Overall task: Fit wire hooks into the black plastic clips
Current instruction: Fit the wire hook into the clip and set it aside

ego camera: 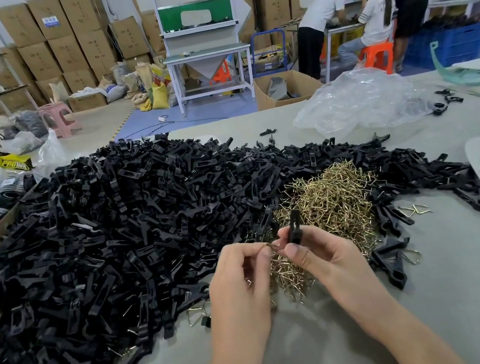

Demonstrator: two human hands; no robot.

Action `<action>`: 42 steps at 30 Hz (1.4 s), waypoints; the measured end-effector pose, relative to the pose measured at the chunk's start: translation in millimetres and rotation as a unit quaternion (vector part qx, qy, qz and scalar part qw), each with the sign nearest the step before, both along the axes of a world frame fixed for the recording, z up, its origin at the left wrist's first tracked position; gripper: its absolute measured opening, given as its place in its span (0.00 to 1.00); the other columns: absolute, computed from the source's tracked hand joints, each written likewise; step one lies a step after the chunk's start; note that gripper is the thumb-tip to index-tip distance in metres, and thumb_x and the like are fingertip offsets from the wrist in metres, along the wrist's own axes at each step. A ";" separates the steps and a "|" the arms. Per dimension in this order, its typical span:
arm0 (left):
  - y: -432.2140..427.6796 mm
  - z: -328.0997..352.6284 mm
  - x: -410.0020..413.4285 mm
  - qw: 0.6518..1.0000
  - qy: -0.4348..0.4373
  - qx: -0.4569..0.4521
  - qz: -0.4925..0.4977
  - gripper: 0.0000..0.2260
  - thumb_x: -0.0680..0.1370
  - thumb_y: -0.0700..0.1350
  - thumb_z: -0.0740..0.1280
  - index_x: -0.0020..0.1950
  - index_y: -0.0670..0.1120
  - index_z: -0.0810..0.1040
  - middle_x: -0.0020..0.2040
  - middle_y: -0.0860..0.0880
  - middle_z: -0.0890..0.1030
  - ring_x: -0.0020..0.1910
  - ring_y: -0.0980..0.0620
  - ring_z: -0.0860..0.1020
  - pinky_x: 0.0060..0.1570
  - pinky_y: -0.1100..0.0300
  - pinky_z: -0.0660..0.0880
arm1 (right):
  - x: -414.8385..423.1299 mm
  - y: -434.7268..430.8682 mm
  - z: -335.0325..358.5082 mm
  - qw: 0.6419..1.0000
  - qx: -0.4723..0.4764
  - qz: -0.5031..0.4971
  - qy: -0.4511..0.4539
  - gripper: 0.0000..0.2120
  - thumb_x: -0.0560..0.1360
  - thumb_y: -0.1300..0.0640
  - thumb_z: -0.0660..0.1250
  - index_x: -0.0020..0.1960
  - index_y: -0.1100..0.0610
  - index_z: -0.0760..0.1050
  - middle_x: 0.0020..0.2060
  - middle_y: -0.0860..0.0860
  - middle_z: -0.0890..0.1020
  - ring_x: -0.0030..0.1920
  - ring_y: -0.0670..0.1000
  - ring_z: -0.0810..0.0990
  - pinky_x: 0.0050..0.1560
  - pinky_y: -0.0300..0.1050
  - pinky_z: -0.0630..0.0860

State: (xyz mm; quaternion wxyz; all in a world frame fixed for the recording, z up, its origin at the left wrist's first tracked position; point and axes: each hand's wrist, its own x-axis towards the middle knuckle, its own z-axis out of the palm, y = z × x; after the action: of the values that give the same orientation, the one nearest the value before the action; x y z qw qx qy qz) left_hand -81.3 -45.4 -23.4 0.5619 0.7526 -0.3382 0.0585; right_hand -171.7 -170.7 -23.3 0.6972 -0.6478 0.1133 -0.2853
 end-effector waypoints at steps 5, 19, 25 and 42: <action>3.0 10.1 1.3 0.990 0.109 -0.090 -0.006 0.03 0.78 0.46 0.71 0.45 0.55 0.81 0.42 0.57 0.83 0.42 0.59 0.80 0.42 0.69 0.74 | 0.2 3.1 -4.0 0.993 -0.113 -0.026 0.034 0.14 0.73 0.49 0.72 0.58 0.45 0.82 0.50 0.42 0.87 0.55 0.41 0.84 0.56 0.31 0.75; 9.2 22.4 11.2 0.943 0.269 -0.176 -0.087 0.07 0.78 0.40 0.67 0.40 0.47 0.78 0.34 0.46 0.79 0.34 0.52 0.75 0.37 0.62 0.75 | 1.9 4.5 -15.5 0.903 -0.390 -0.149 0.097 0.19 0.80 0.43 0.62 0.68 0.46 0.76 0.53 0.34 0.80 0.57 0.41 0.77 0.61 0.46 0.73; 6.4 23.1 1.1 0.948 0.269 -0.109 -0.132 0.10 0.78 0.38 0.68 0.38 0.48 0.80 0.31 0.48 0.78 0.30 0.53 0.74 0.31 0.66 0.72 | 0.6 2.0 -17.5 0.906 -0.383 -0.164 0.067 0.23 0.78 0.64 0.69 0.69 0.45 0.76 0.52 0.37 0.77 0.54 0.44 0.79 0.55 0.34 0.74; 8.0 20.6 5.8 0.967 0.246 -0.002 -0.058 0.05 0.76 0.45 0.70 0.40 0.48 0.79 0.31 0.52 0.78 0.29 0.56 0.71 0.28 0.68 0.66 | -0.8 4.6 -15.5 0.921 -0.346 -0.145 0.103 0.14 0.74 0.52 0.74 0.58 0.43 0.79 0.49 0.38 0.84 0.54 0.39 0.81 0.56 0.39 0.76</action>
State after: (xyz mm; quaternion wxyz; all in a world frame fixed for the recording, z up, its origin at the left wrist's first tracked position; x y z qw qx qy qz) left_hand -75.5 -37.4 -2.8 0.6319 0.7219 -0.2320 -0.1604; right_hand -172.5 -166.1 -38.8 0.3655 -0.8510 0.1717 -0.3359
